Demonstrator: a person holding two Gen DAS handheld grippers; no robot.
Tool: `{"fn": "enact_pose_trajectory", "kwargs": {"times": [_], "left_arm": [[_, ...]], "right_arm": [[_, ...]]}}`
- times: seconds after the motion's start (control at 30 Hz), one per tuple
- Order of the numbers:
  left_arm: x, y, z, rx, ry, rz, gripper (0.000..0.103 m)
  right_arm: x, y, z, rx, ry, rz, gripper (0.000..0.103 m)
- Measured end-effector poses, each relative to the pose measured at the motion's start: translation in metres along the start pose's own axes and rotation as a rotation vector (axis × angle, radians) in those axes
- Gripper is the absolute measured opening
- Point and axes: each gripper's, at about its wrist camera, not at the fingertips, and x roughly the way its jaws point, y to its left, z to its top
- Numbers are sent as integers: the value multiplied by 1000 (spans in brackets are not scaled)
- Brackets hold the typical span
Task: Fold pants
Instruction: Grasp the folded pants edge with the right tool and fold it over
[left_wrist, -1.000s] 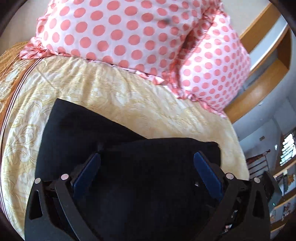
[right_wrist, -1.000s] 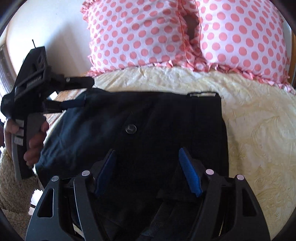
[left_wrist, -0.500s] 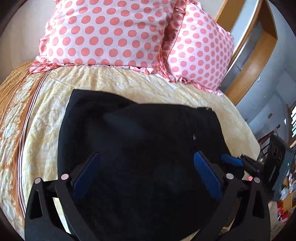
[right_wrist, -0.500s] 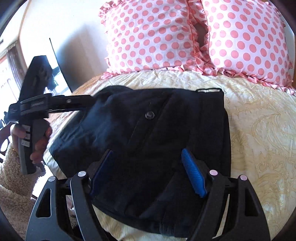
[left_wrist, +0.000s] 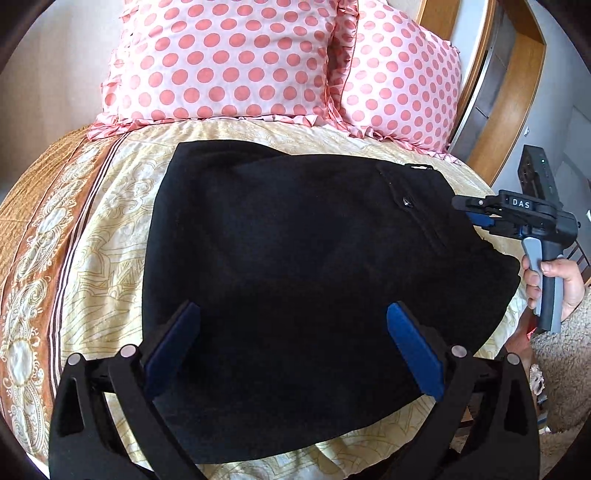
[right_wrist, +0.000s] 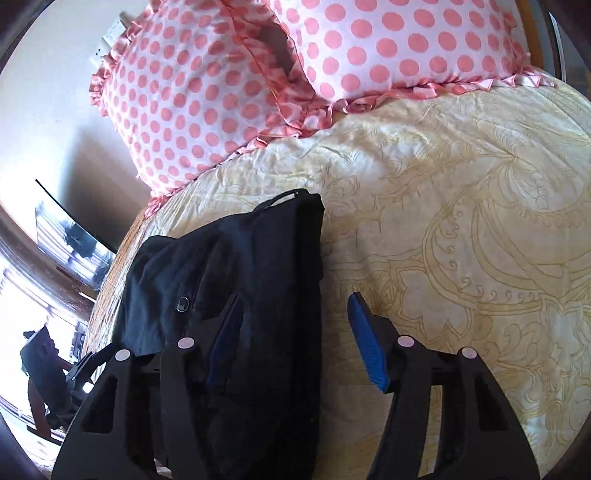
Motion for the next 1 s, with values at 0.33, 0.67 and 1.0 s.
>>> {"fn": "enact_pose_trajectory", "kwargs": {"times": [0.33,0.67,1.0], "left_arm": [[-1,-2,-4,22,-9,5,101],[1,-4,-4,30,-28,27,101],[-20,78,43,-248,-54,-48,100]], "right_arm": [[13,17,-12,-113,8,4,38],[0,39,-21,-242,-78,-12,18],[6,28,-21,-193,-67,18,17]]}}
